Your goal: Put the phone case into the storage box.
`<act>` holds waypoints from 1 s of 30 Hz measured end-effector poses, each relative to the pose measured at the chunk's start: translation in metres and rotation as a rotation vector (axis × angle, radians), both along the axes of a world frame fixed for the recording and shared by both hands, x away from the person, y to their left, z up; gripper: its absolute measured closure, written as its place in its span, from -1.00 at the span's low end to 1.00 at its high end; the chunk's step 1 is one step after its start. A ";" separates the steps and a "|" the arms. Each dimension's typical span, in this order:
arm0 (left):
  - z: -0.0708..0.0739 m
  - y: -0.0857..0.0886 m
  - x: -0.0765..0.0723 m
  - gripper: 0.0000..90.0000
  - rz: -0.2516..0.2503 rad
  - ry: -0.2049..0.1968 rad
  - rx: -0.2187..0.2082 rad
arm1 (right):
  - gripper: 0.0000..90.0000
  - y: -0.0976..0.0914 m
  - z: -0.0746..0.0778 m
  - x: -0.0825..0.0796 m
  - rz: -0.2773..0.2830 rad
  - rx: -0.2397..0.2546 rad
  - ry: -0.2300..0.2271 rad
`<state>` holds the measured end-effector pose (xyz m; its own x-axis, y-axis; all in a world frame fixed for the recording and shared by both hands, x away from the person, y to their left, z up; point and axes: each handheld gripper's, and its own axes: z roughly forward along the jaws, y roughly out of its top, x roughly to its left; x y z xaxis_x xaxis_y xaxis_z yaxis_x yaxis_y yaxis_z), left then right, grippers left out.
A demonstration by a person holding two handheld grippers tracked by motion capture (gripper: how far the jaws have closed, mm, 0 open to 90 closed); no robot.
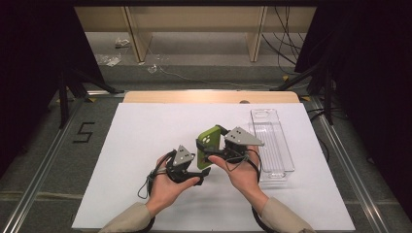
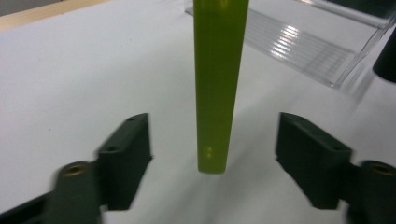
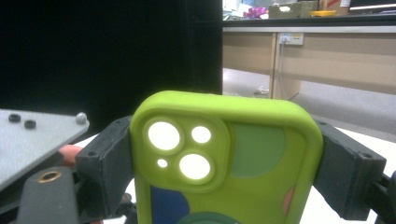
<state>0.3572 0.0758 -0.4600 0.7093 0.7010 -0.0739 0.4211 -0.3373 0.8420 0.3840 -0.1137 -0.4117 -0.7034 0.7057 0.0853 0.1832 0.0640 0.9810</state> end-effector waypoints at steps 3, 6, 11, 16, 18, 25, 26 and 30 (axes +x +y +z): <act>0.000 0.002 0.000 -0.77 -0.014 -0.008 0.013 | -0.62 -0.002 0.001 0.000 -0.004 0.001 0.000; 0.001 0.006 0.000 -0.95 -0.027 -0.010 0.023 | -0.62 -0.005 0.003 0.001 -0.009 0.003 -0.004; 0.002 0.014 -0.002 -1.00 -0.042 -0.027 0.040 | -0.62 -0.009 0.005 0.001 -0.020 0.007 -0.006; 0.004 0.021 -0.004 -1.00 -0.062 -0.040 0.041 | -0.62 -0.015 0.007 0.002 -0.034 0.009 -0.006; 0.004 0.025 -0.004 -1.00 -0.066 -0.041 0.036 | -0.62 -0.017 0.009 0.003 -0.043 0.010 -0.005; 0.005 0.040 -0.006 -1.00 -0.062 -0.052 0.023 | -0.62 -0.028 0.014 0.005 -0.070 0.020 -0.016; 0.005 0.041 -0.006 -1.00 -0.061 -0.052 0.020 | -0.62 -0.030 0.015 0.005 -0.076 0.019 -0.017; 0.005 0.047 -0.007 -1.00 -0.054 -0.052 0.018 | -0.62 -0.035 0.017 0.006 -0.093 0.021 -0.019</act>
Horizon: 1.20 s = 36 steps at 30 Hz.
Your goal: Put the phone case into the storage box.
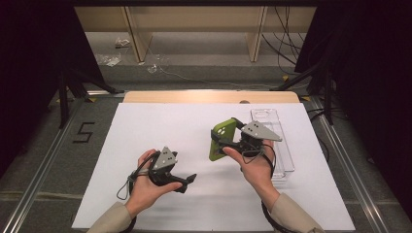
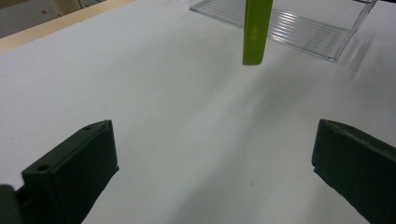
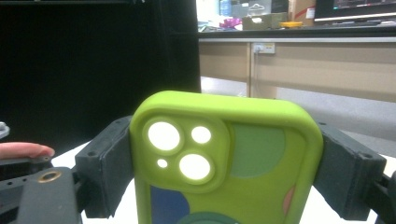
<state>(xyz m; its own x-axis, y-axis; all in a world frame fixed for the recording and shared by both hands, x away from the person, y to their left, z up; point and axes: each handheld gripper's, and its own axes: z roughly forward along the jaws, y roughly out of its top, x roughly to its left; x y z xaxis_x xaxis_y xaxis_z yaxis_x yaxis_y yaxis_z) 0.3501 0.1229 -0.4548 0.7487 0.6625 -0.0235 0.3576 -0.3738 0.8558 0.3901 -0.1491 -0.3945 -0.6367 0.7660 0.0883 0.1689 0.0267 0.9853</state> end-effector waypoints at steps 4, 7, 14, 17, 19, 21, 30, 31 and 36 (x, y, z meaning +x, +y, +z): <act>0.000 0.003 -0.001 -1.00 0.003 -0.003 -0.003 | -0.62 -0.006 0.002 0.001 -0.015 -0.001 0.000; 0.000 0.006 -0.002 -1.00 0.005 -0.002 -0.004 | -0.62 -0.011 0.003 0.003 -0.028 0.002 -0.002; 0.000 0.013 -0.003 -1.00 0.011 0.001 -0.009 | -0.62 -0.021 0.005 0.005 -0.055 0.000 -0.006; 0.000 0.015 -0.004 -1.00 0.015 0.000 -0.016 | -0.62 -0.024 0.006 0.006 -0.066 0.000 -0.009; 0.000 0.017 -0.005 -1.00 0.015 -0.002 -0.021 | -0.62 -0.026 0.007 0.006 -0.072 0.002 -0.012; 0.000 0.019 -0.005 -1.00 0.015 -0.001 -0.027 | -0.62 -0.029 0.008 0.007 -0.078 0.006 -0.012; -0.001 0.025 -0.007 -1.00 0.024 0.001 -0.030 | -0.62 -0.039 0.011 0.009 -0.108 0.007 -0.021; -0.002 0.025 -0.007 -1.00 0.024 0.001 -0.031 | -0.62 -0.040 0.012 0.009 -0.110 0.007 -0.020; -0.002 0.028 -0.007 -1.00 0.028 0.004 -0.033 | -0.62 -0.043 0.013 0.010 -0.122 0.003 -0.024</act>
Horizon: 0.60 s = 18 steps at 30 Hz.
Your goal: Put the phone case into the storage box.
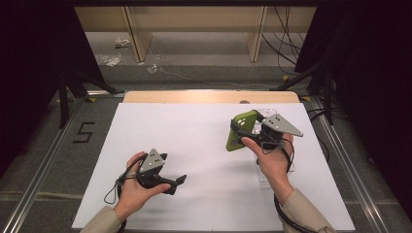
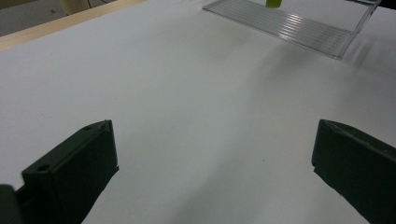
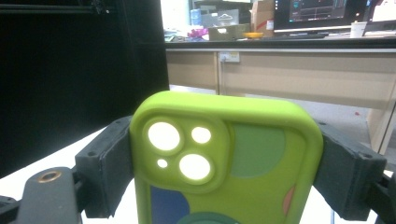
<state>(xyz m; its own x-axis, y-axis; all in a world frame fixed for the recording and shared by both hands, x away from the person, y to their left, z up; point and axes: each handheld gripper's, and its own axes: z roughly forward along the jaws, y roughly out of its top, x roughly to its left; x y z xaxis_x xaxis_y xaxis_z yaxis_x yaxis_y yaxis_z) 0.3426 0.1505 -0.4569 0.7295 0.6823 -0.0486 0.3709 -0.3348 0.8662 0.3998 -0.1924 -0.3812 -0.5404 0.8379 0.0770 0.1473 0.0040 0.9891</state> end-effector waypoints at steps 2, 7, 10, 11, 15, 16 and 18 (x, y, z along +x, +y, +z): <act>0.000 0.001 0.000 -1.00 0.003 -0.001 -0.001 | -0.62 -0.002 0.001 0.001 -0.008 0.002 -0.004; 0.001 0.005 0.000 -1.00 0.008 -0.001 -0.006 | -0.62 -0.007 0.002 0.002 -0.021 0.007 -0.007; 0.000 0.006 -0.001 -1.00 0.011 0.001 -0.009 | -0.62 -0.009 0.003 0.003 -0.027 0.004 -0.007; 0.000 0.006 -0.001 -1.00 0.012 0.001 -0.008 | -0.62 -0.010 0.003 0.003 -0.029 0.005 -0.009; 0.000 0.008 -0.001 -1.00 0.014 0.000 -0.008 | -0.62 -0.013 0.004 0.003 -0.039 0.007 -0.009; 0.000 0.009 -0.001 -1.00 0.016 0.001 -0.009 | -0.62 -0.014 0.004 0.004 -0.043 0.007 -0.010; 0.000 0.010 -0.001 -1.00 0.018 0.001 -0.009 | -0.62 -0.016 0.005 0.004 -0.048 0.008 -0.014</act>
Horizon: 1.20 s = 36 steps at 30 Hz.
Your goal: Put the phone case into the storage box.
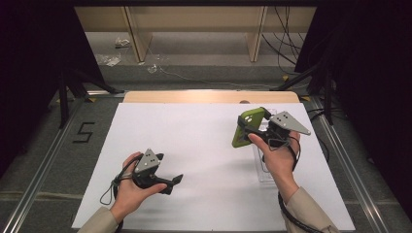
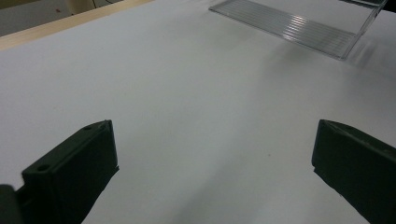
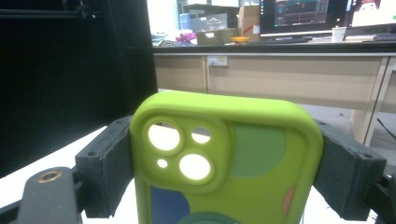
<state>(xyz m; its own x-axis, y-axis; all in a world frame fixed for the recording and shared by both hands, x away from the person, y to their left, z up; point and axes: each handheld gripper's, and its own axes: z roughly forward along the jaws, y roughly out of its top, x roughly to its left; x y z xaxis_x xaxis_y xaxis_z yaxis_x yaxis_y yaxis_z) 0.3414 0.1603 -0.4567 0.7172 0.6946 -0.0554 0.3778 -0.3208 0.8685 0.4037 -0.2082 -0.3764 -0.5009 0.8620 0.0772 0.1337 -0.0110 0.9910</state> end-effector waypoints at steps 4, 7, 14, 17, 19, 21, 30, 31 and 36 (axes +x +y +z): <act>0.000 0.002 0.000 -1.00 0.004 0.000 0.000 | -0.62 -0.004 0.001 0.001 -0.012 0.003 -0.004; 0.000 0.003 0.000 -1.00 0.006 -0.001 -0.001 | -0.62 -0.007 0.002 0.001 -0.020 0.004 -0.004; 0.000 0.004 -0.001 -1.00 0.008 0.000 -0.003 | -0.62 -0.010 0.003 0.002 -0.030 0.005 -0.007; -0.001 0.004 -0.001 -1.00 0.008 -0.001 -0.002 | -0.62 -0.011 0.003 0.002 -0.035 0.004 -0.008; -0.001 0.004 -0.001 -1.00 0.007 0.000 -0.002 | -0.62 -0.012 0.003 0.002 -0.036 0.006 -0.009; -0.001 0.004 -0.001 -1.00 0.007 0.000 -0.002 | -0.62 -0.013 0.003 0.002 -0.039 0.004 -0.008; -0.001 0.004 -0.001 -1.00 0.006 0.000 -0.002 | -0.62 -0.017 0.004 0.003 -0.053 0.005 -0.010; -0.001 0.004 -0.001 -1.00 0.007 0.000 -0.003 | -0.62 -0.018 0.004 0.003 -0.055 0.004 -0.010; -0.002 0.005 0.000 -1.00 0.009 0.000 -0.004 | -0.62 -0.021 0.005 0.004 -0.064 0.005 -0.012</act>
<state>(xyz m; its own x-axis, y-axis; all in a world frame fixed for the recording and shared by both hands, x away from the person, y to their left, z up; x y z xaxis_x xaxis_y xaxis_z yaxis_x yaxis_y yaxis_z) 0.3410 0.1653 -0.4583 0.7107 0.7011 -0.0585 0.3808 -0.3134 0.8699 0.4077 -0.2294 -0.3717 -0.4456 0.8920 0.0753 0.1202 -0.0237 0.9925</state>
